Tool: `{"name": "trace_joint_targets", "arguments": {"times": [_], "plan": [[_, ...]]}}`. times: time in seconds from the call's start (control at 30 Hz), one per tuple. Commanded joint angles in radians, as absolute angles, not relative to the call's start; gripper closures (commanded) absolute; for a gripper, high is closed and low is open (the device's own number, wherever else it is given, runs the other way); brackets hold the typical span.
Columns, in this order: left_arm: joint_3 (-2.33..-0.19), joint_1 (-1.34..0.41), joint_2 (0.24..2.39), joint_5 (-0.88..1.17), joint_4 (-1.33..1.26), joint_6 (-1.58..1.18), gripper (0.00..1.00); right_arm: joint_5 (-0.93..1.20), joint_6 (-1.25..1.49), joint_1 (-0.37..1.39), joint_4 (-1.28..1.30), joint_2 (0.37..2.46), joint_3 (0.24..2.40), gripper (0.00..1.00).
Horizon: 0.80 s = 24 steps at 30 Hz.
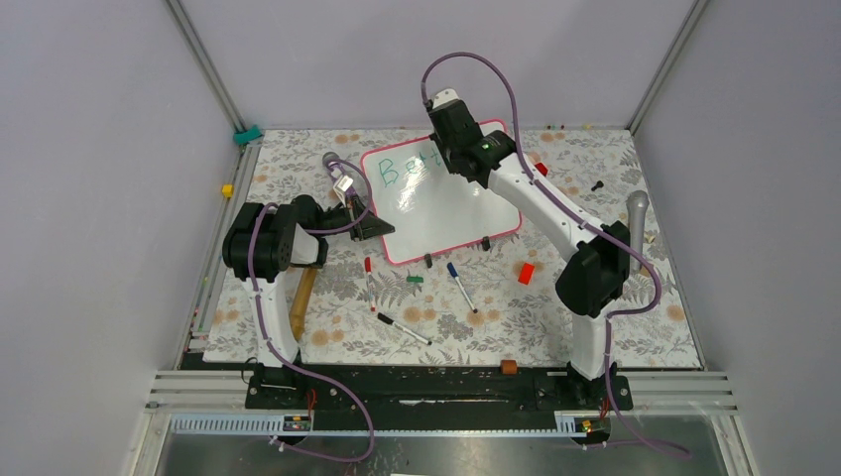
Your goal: Write a sentence on the whiteboard
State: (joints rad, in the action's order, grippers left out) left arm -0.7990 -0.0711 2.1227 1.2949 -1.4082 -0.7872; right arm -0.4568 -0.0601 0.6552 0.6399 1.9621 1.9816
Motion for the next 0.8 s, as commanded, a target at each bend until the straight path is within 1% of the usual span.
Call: {"name": "trace_joint_targets", "arguments": {"times": [0.0, 0.2, 0.5, 0.6, 0.77], "plan": [[-0.793, -0.094, 2.149, 1.433, -1.458, -0.69, 1.0, -0.504, -0.071, 0.646, 0.605, 1.981, 2.02, 1.0], [-0.793, -0.094, 2.149, 1.433, -1.459, -0.69, 1.0, -0.535, -0.073, 0.645, 0.584, 1.973, 2.005, 1.0], [-0.793, -0.095, 2.149, 1.434, -1.46, -0.69, 1.0, -0.529, -0.07, 0.644, 0.566, 1.932, 1.982, 1.0], [-0.793, -0.095, 2.149, 1.433, -1.459, -0.69, 1.0, -0.488, -0.058, 0.644, 0.546, 1.873, 1.935, 1.0], [-0.792, -0.094, 2.149, 1.435, -1.46, -0.689, 1.0, -0.423, -0.039, 0.643, 0.473, 1.715, 1.816, 1.0]]}}
